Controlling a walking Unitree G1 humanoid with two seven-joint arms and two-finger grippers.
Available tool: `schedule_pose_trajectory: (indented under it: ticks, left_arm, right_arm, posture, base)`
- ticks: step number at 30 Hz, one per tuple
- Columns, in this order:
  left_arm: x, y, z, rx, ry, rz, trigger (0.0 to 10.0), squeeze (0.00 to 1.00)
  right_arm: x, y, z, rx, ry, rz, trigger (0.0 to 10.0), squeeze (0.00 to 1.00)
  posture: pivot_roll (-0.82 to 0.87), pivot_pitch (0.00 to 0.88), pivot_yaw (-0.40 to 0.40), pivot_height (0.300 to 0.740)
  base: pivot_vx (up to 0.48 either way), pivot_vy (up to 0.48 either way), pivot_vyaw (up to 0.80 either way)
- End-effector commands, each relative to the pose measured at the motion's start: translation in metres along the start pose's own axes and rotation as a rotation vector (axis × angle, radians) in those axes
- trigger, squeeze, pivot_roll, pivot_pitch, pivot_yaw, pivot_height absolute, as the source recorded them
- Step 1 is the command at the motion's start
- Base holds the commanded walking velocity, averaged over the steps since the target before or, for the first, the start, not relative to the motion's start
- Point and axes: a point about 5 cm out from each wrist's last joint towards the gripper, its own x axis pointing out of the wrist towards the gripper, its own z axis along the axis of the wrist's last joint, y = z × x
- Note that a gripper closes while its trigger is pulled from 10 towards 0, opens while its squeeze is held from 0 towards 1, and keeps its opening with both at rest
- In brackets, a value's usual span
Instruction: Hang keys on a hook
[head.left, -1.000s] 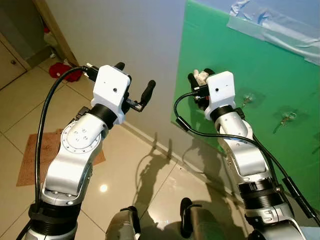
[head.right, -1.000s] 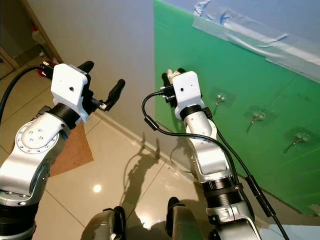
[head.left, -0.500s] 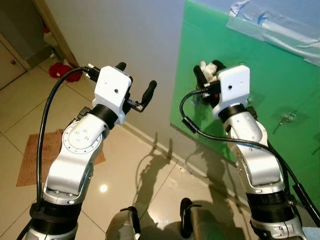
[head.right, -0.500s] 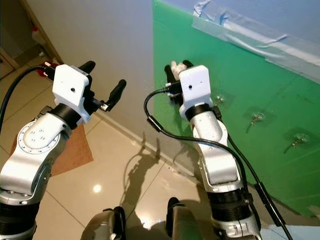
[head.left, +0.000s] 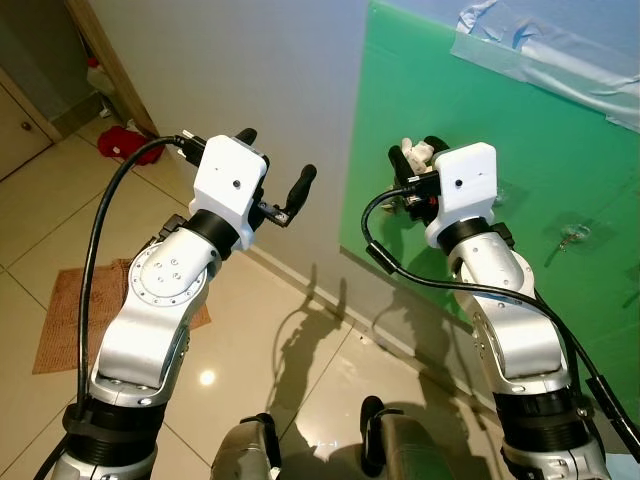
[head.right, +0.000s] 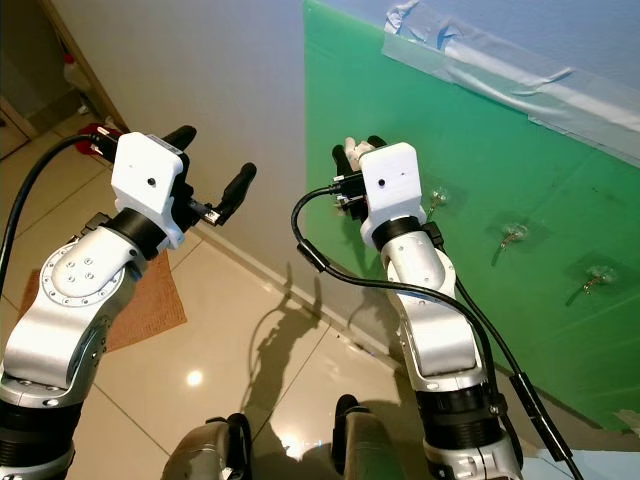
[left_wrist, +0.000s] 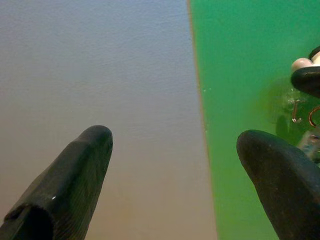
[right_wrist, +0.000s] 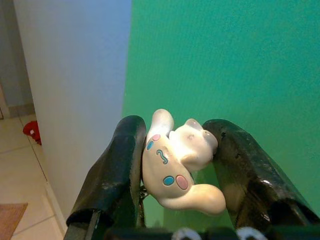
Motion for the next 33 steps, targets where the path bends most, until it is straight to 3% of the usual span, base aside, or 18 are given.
schedule_pose_trajectory:
  ticks: [1, 19, 33]
  left_arm:
    - [0.002, -0.001, 0.004, 0.022, -0.017, -0.014, 10.0, 0.0]
    - [0.002, 0.001, 0.005, 0.035, -0.023, -0.016, 10.0, 0.0]
    - [0.0, 0.002, 0.006, 0.045, -0.028, -0.005, 10.0, 0.0]
  right_arm:
    - [0.002, -0.002, -0.003, -0.006, 0.002, -0.012, 0.0, 0.0]
    - [0.013, -0.003, -0.008, -0.036, -0.007, -0.015, 0.0, 0.0]
    - [0.017, -0.006, -0.01, -0.116, -0.073, -0.06, 0.0, 0.0]
  posture:
    - [-0.02, 0.199, 0.044, 0.74]
    - [-0.01, 0.206, 0.054, 0.74]
    - [0.0, 0.212, 0.052, 0.74]
  base:
    - [0.0, 0.0, 0.0]
    - [0.0, 0.0, 0.0]
    - [0.0, 0.0, 0.0]
